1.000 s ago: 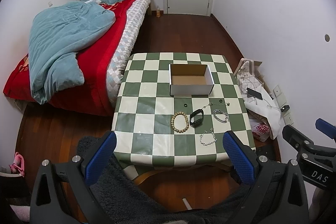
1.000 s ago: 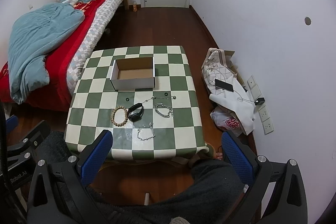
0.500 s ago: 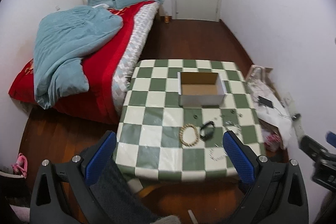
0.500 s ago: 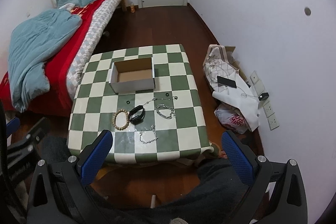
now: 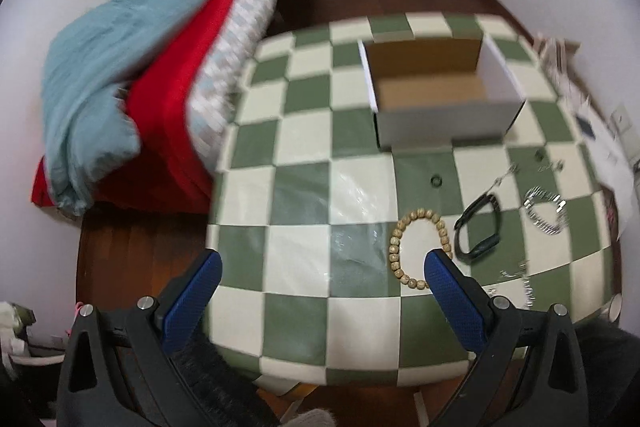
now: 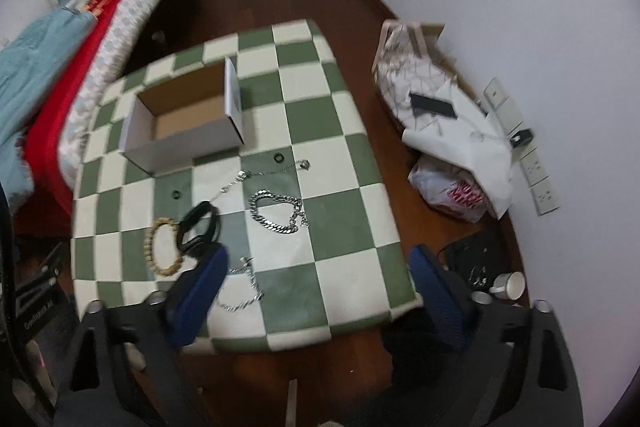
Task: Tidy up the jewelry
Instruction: 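Grasp the wooden bead bracelet with left tool while right tool grasps chunky silver chain bracelet, then carry both bracelets into the white cardboard box and open both tools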
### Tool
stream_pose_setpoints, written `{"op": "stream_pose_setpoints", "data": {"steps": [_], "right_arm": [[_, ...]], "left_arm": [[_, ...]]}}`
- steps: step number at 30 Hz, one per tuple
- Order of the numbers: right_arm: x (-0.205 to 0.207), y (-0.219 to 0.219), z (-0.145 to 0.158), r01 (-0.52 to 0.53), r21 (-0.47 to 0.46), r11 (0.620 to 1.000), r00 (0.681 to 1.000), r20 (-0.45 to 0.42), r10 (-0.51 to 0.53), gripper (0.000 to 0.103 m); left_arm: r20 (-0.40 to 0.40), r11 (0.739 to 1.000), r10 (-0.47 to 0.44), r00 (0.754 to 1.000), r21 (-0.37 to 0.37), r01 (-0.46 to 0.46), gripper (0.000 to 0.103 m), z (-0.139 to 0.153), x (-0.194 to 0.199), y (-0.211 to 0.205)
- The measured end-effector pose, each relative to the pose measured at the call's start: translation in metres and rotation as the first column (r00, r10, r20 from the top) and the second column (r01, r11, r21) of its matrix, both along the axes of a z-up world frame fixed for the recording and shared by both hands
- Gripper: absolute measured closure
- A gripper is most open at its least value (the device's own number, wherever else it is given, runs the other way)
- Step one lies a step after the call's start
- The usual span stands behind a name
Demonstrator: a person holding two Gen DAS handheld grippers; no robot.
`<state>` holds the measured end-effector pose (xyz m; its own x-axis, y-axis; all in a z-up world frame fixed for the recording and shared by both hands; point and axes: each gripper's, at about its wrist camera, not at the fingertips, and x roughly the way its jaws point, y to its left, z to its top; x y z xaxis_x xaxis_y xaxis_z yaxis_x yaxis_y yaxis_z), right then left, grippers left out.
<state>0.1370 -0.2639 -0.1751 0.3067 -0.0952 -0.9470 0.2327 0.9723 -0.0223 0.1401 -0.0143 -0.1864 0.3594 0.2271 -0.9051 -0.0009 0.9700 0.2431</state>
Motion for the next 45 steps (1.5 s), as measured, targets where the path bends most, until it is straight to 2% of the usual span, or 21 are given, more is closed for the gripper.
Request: {"op": "stream_pose_setpoints", "data": {"steps": [8, 14, 16, 20, 22, 23, 24, 25, 27, 29, 31, 32, 40, 45], "right_arm": [[0.043, -0.013, -0.084, 0.043, 0.022, 0.999, 0.993, -0.108, -0.04, 0.02], [0.057, -0.011, -0.128, 0.032, 0.016, 0.999, 0.986, -0.162, -0.029, 0.02], [0.061, -0.008, -0.138, 0.018, 0.008, 1.0, 0.985, -0.17, -0.016, 0.024], [0.066, -0.002, -0.152, -0.006, -0.016, 1.0, 0.987, -0.16, 0.003, 0.03], [0.067, 0.001, -0.155, -0.018, -0.02, 1.0, 0.99, -0.143, 0.015, 0.038], [0.068, 0.002, -0.156, -0.017, -0.019, 1.0, 0.99, -0.138, 0.015, 0.039], [0.068, 0.003, -0.156, -0.018, -0.008, 1.0, 0.991, -0.131, 0.016, 0.042], [0.069, 0.003, -0.156, -0.018, 0.008, 1.0, 0.992, -0.128, 0.019, 0.049], [0.069, 0.007, -0.155, -0.032, 0.006, 0.999, 0.993, -0.115, 0.033, 0.057], [0.068, 0.014, -0.154, -0.059, -0.002, 0.998, 0.993, -0.1, 0.058, 0.068], [0.068, 0.021, -0.153, -0.081, -0.01, 0.997, 0.992, -0.093, 0.079, 0.087], [0.069, 0.024, -0.153, -0.088, -0.021, 0.996, 0.992, -0.094, 0.085, 0.092], [0.067, 0.021, -0.15, -0.069, -0.028, 0.997, 0.994, -0.087, 0.067, 0.095], [0.06, 0.017, -0.127, -0.053, -0.004, 0.999, 0.998, -0.021, 0.053, 0.095]], "left_arm": [[-0.161, 0.998, -0.001, 0.987, -0.062, -0.009, 0.002, -0.076, 0.031, 0.002], [-0.207, 0.992, 0.003, 0.978, -0.122, -0.028, 0.023, -0.103, 0.041, 0.003], [-0.212, 0.99, -0.001, 0.977, -0.139, -0.029, 0.032, -0.108, 0.043, 0.002], [-0.173, 0.988, -0.041, 0.984, -0.154, 0.014, 0.041, -0.112, 0.044, -0.001], [-0.167, 0.984, -0.06, 0.984, -0.175, 0.03, 0.056, -0.112, 0.043, -0.001], [-0.158, 0.982, -0.074, 0.985, -0.184, 0.044, 0.069, -0.111, 0.043, -0.003], [-0.154, 0.983, -0.081, 0.985, -0.177, 0.053, 0.076, -0.111, 0.042, -0.004], [-0.149, 0.984, -0.09, 0.985, -0.167, 0.065, 0.079, -0.112, 0.042, -0.006], [-0.142, 0.984, -0.102, 0.985, -0.157, 0.079, 0.096, -0.113, 0.04, -0.011], [-0.136, 0.986, -0.106, 0.985, -0.143, 0.087, 0.096, -0.113, 0.036, -0.01], [-0.133, 0.987, -0.104, 0.986, -0.137, 0.086, 0.096, -0.111, 0.037, -0.016], [-0.13, 0.988, -0.102, 0.986, -0.13, 0.085, 0.096, -0.111, 0.036, -0.016], [-0.111, 0.994, -0.058, 0.992, -0.098, 0.048, 0.096, -0.109, 0.037, -0.001], [-0.08, 0.993, -0.051, 0.995, -0.106, 0.043, 0.096, -0.095, 0.033, 0.004]]}}
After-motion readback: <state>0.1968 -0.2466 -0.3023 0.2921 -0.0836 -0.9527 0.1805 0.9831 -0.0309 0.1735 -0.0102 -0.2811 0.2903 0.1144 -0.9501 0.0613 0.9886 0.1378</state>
